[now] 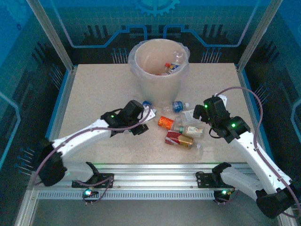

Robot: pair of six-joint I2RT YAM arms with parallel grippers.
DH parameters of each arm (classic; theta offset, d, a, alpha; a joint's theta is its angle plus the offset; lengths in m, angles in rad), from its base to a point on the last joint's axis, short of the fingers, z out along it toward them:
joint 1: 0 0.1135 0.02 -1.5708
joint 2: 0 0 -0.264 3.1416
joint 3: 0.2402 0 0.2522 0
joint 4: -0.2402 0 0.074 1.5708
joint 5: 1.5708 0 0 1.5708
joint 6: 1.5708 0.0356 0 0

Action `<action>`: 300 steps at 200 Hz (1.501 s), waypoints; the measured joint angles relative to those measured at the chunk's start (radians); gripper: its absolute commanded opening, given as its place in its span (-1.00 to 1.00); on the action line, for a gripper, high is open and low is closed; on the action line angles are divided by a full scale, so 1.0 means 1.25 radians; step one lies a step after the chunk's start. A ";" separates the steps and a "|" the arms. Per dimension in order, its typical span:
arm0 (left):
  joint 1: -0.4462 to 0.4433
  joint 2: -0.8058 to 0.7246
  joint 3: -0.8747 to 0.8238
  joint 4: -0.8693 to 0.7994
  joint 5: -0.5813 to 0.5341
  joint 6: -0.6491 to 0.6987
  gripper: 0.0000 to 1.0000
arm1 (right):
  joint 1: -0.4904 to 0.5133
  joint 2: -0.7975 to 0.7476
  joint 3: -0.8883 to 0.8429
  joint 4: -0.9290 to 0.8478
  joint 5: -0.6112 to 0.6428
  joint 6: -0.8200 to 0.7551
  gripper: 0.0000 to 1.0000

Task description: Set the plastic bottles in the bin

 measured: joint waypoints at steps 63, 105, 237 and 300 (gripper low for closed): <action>0.000 -0.237 -0.037 0.156 0.048 -0.015 -0.08 | -0.004 -0.002 -0.009 0.009 -0.001 0.000 0.99; 0.003 -0.166 0.029 0.252 0.036 -0.034 -0.14 | -0.004 -0.003 -0.011 0.009 -0.003 0.000 0.99; 0.163 0.286 0.613 0.402 -0.004 -0.186 -0.17 | -0.008 -0.043 -0.023 0.005 0.000 0.004 0.99; 0.176 0.530 0.886 0.264 -0.025 -0.222 -0.16 | -0.009 -0.047 -0.023 -0.003 0.000 0.006 0.99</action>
